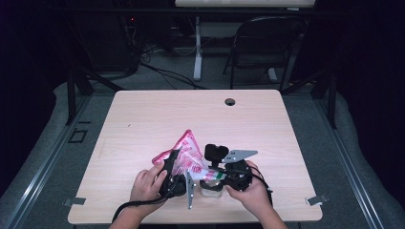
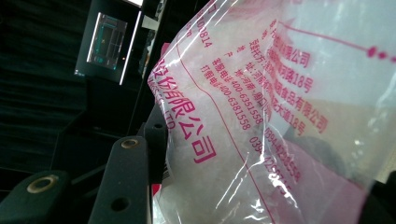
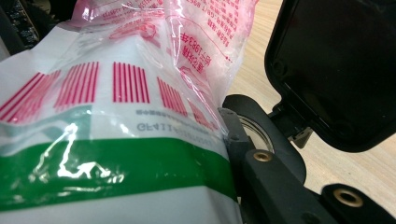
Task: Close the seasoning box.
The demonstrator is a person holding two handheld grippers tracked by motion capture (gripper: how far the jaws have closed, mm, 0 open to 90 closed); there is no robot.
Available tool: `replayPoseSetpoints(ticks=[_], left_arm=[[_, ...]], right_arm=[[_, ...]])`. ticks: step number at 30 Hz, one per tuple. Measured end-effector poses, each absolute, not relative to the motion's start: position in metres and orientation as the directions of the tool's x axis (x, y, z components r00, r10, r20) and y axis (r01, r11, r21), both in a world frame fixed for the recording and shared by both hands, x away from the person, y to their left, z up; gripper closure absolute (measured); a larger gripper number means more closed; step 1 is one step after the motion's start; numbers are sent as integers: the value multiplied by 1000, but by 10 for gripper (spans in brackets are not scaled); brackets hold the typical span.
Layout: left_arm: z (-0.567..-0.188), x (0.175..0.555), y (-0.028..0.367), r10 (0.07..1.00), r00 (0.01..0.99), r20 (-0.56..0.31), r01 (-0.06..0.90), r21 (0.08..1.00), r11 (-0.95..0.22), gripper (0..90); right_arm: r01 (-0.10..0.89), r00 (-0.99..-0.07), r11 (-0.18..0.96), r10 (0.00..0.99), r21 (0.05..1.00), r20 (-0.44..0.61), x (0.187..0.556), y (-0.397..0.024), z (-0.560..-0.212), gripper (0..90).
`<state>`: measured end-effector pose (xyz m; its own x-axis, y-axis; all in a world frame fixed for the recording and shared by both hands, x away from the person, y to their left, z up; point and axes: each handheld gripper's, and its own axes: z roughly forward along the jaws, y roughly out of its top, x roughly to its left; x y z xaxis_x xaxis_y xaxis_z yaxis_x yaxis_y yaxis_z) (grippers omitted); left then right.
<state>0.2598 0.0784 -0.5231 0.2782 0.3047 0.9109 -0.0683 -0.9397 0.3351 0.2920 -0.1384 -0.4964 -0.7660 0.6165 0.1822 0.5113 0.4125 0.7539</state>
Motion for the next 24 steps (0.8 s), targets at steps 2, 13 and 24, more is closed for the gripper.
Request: replayPoseSetpoints(ticks=[2, 13, 24], left_arm=[[-523, 259, 78, 293, 275, 916, -73, 324, -943, 568], [-524, 258, 77, 268, 245, 932, -80, 296, -952, 570], [-524, 256, 76, 261, 229, 938, -90, 288, -954, 573]], right_arm=[[512, -766, 412, 617, 754, 183, 292, -138, -497, 900], [511, -767, 417, 616, 752, 179, 292, -138, -497, 900], [503, -766, 415, 620, 758, 170, 291, -139, -497, 899]])
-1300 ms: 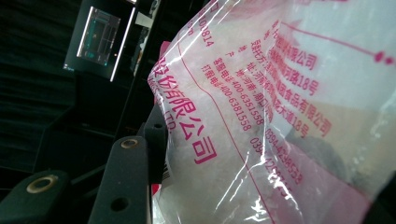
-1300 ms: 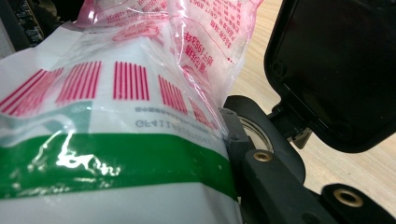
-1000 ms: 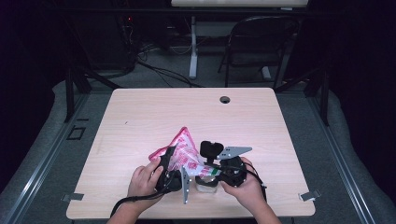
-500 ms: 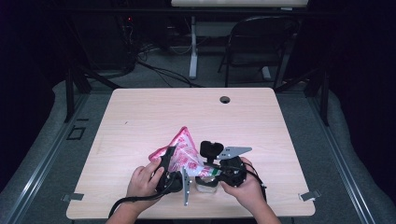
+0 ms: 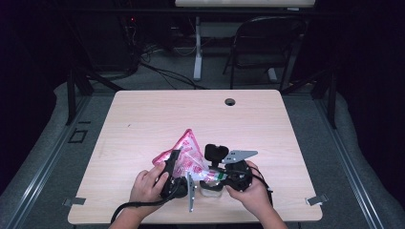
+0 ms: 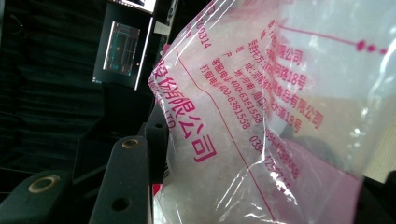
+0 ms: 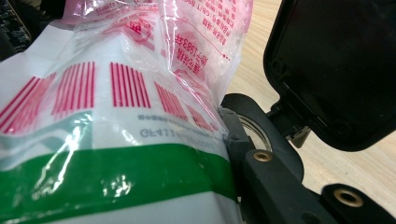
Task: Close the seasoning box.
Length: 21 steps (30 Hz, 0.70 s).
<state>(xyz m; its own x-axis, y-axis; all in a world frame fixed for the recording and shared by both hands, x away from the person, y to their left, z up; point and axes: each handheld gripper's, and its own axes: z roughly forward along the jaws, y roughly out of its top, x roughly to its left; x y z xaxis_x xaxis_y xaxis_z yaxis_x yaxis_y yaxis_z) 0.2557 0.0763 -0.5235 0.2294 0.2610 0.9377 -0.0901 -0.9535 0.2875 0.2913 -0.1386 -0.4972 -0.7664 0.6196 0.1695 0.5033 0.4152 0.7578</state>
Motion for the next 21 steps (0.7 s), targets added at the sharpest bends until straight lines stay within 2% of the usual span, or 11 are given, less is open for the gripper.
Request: replayPoseSetpoints(ticks=[21], left_arm=[[-515, 251, 72, 214, 203, 956, -122, 242, -963, 578]], right_arm=[[472, -772, 450, 626, 758, 109, 285, -140, -491, 897]])
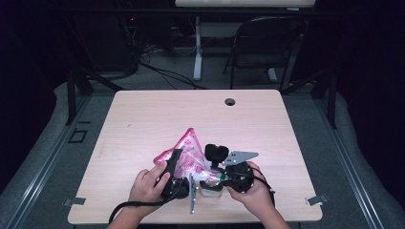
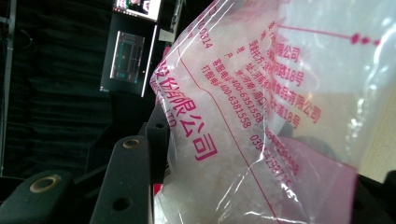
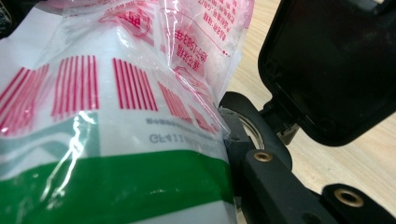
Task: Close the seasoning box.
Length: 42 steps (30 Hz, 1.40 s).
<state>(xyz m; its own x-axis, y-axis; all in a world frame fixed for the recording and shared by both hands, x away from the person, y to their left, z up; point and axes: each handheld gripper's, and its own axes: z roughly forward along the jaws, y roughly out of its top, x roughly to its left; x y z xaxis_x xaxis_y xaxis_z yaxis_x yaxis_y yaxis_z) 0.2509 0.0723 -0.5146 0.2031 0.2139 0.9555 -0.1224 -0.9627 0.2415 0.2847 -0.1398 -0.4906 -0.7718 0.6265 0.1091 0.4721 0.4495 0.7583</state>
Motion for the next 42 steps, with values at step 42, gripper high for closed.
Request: replayPoseSetpoints(ticks=[42], left_arm=[[-518, 247, 68, 184, 185, 965, -134, 210, -968, 586]], right_arm=[[490, -747, 412, 653, 768, 126, 281, -143, -503, 889]])
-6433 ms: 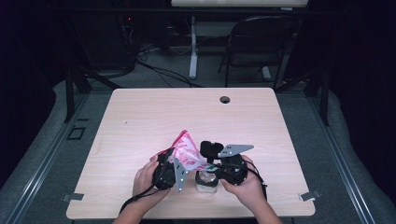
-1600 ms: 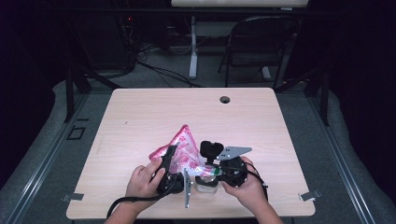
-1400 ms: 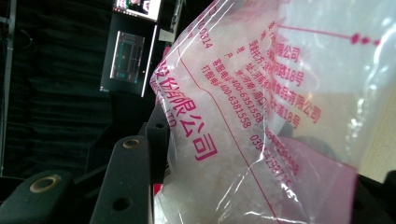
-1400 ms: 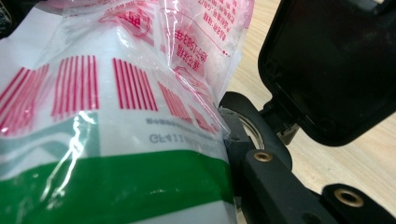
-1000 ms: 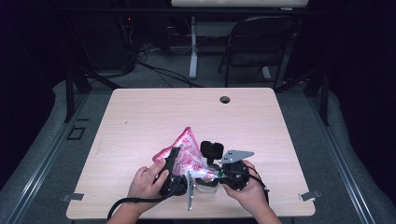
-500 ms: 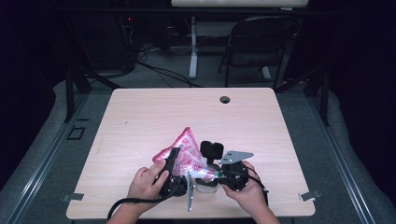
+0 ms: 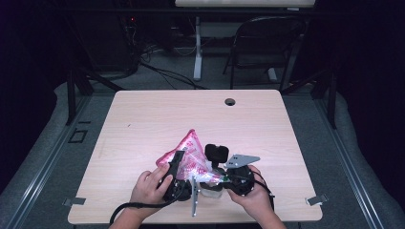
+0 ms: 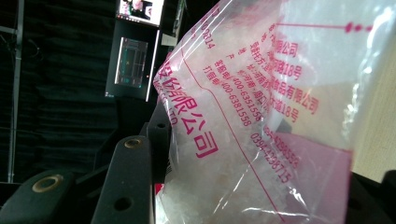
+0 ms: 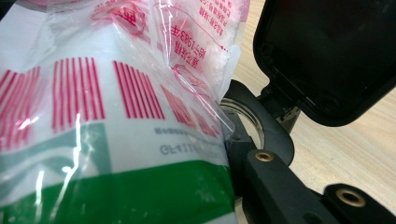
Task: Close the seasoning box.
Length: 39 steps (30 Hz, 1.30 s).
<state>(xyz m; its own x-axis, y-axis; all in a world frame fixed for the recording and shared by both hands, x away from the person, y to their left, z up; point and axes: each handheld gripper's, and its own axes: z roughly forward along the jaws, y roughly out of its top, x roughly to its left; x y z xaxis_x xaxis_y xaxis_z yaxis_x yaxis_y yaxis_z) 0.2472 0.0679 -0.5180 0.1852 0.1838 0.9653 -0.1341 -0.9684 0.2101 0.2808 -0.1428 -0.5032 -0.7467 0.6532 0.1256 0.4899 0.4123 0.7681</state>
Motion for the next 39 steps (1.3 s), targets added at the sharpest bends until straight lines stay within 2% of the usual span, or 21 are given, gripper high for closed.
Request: replayPoseSetpoints(ticks=[12, 22, 29, 39], left_arm=[[-517, 247, 67, 183, 170, 968, -144, 208, -967, 586], [-517, 246, 66, 189, 177, 966, -137, 215, -967, 587], [-516, 246, 66, 183, 169, 968, -141, 208, -968, 588], [-516, 246, 66, 172, 171, 970, -137, 197, -971, 588]], right_arm=[[492, -744, 408, 656, 769, 128, 280, -144, -503, 877], [501, -739, 389, 658, 774, 147, 281, -145, -502, 827], [498, -739, 388, 658, 775, 145, 281, -145, -504, 874], [496, -741, 390, 656, 776, 145, 282, -146, -505, 892]])
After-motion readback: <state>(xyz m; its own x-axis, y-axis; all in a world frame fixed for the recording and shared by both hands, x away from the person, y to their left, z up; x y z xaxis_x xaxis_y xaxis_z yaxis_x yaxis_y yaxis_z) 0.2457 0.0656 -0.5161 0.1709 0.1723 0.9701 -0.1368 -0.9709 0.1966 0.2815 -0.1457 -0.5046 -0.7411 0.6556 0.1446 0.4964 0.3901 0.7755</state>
